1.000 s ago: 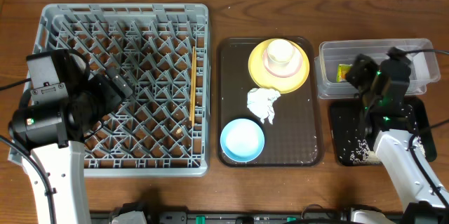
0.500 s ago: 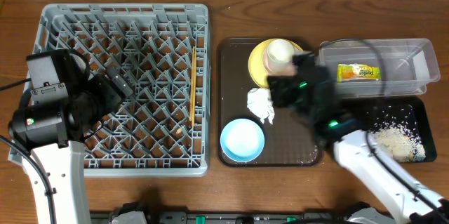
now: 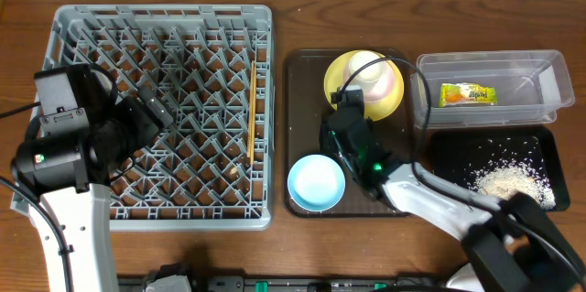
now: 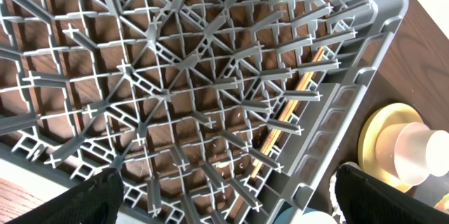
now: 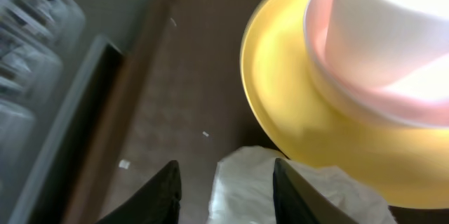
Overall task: Sort waste into correct bins and load items into the dishwasher rack
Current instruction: 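Move the right gripper to the crumpled white tissue and grasp it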
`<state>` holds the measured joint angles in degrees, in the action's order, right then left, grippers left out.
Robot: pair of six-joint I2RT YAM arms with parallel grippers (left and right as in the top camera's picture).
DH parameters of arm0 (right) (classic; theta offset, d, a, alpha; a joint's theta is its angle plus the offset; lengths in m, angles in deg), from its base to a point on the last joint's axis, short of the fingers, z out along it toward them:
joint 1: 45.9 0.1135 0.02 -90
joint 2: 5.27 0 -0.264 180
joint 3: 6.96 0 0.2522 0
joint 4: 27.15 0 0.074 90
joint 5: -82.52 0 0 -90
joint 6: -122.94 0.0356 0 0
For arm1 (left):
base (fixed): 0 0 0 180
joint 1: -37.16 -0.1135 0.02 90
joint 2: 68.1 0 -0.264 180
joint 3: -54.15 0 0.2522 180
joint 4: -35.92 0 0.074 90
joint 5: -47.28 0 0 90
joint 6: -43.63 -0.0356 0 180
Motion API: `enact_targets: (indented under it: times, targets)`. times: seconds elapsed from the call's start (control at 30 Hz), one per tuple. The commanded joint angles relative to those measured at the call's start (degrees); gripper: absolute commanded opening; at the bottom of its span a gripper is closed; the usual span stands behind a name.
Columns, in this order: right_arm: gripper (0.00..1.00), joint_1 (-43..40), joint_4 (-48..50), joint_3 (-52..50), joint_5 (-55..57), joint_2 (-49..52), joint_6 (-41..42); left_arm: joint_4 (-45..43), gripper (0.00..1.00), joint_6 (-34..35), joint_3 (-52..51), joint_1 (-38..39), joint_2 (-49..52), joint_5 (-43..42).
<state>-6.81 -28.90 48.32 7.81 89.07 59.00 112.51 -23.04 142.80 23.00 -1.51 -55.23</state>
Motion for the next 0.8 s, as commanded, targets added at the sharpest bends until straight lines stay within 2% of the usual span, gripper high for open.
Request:
enact_targets:
  times: [0.0,0.27,0.43,0.6,0.77]
  targets:
    - [0.43,0.3,0.7,0.8,2.0,3.3,-1.5,0.2,0.97,-0.3,0.7,-0.3,0.1,0.3]
    - [0.43,0.2,-5.5,0.8,2.1,6.0,-1.5,0.1,0.97,-0.3,0.7,-0.3,0.1,0.3]
    - [0.38,-0.1,-12.0,0.8,2.1,5.8,-1.2,0.2,0.97,-0.3,0.7,-0.3,0.1,0.3]
    - [0.37,-0.2,-18.1,0.8,3.1,3.5,-1.2,0.1,0.97,-0.3,0.7,-0.3,0.1,0.3]
    - [0.38,-0.8,-25.9,0.8,8.9,-1.3,0.6,0.2,0.97,-0.3,0.7,-0.3,0.1,0.3]
